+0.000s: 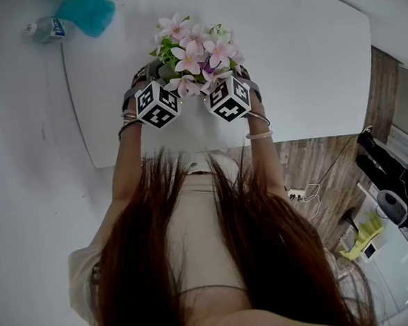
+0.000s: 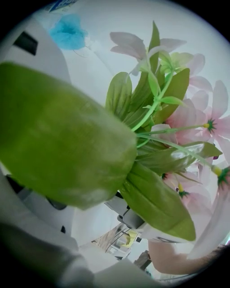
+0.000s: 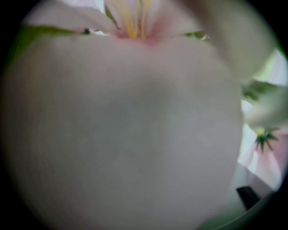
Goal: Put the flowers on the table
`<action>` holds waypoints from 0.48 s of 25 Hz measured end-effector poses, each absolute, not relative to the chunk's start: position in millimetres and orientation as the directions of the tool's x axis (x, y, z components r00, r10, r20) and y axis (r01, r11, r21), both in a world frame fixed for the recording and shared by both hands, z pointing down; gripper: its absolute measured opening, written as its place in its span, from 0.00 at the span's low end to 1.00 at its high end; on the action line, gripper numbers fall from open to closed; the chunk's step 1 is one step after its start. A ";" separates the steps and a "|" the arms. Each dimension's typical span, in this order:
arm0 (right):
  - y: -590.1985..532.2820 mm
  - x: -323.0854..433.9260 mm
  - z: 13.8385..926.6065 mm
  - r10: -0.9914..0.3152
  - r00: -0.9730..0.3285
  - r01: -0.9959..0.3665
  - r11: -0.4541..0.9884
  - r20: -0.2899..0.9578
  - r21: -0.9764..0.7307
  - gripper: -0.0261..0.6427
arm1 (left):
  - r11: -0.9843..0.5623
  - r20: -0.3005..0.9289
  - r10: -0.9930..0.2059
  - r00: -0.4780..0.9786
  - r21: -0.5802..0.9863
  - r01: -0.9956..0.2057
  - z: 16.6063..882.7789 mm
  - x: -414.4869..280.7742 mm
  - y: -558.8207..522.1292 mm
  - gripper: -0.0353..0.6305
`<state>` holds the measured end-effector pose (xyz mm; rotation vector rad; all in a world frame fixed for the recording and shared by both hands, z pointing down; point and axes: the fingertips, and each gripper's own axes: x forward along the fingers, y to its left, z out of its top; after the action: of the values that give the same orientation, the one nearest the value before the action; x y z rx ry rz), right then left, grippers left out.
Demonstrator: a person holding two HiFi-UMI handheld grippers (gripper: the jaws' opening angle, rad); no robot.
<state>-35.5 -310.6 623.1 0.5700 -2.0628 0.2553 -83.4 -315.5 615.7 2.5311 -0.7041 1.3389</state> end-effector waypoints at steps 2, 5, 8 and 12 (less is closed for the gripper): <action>-310.3 -35.5 623.5 -0.290 -0.444 -0.493 0.869 0.848 0.039 0.61 | -0.870 0.819 -0.317 0.478 -0.051 -0.490 615.6 -83.5 -315.6 0.60; -310.2 -34.8 623.6 -0.284 -0.443 -0.496 0.868 0.850 0.031 0.61 | -0.872 0.821 -0.314 0.477 -0.051 -0.487 615.2 -83.1 -316.1 0.60; -310.1 -32.5 622.4 -0.275 -0.445 -0.500 0.866 0.852 0.018 0.61 | -0.875 0.822 -0.309 0.479 -0.048 -0.482 613.1 -80.9 -316.9 0.60; -310.0 -32.5 622.7 -0.271 -0.451 -0.504 0.864 0.851 0.008 0.61 | -0.878 0.824 -0.303 0.479 -0.046 -0.476 613.2 -80.9 -317.1 0.60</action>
<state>-32.5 -310.0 622.7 0.5628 -2.0640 0.3032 -80.9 -317.1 613.2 2.5343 -0.6757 1.3539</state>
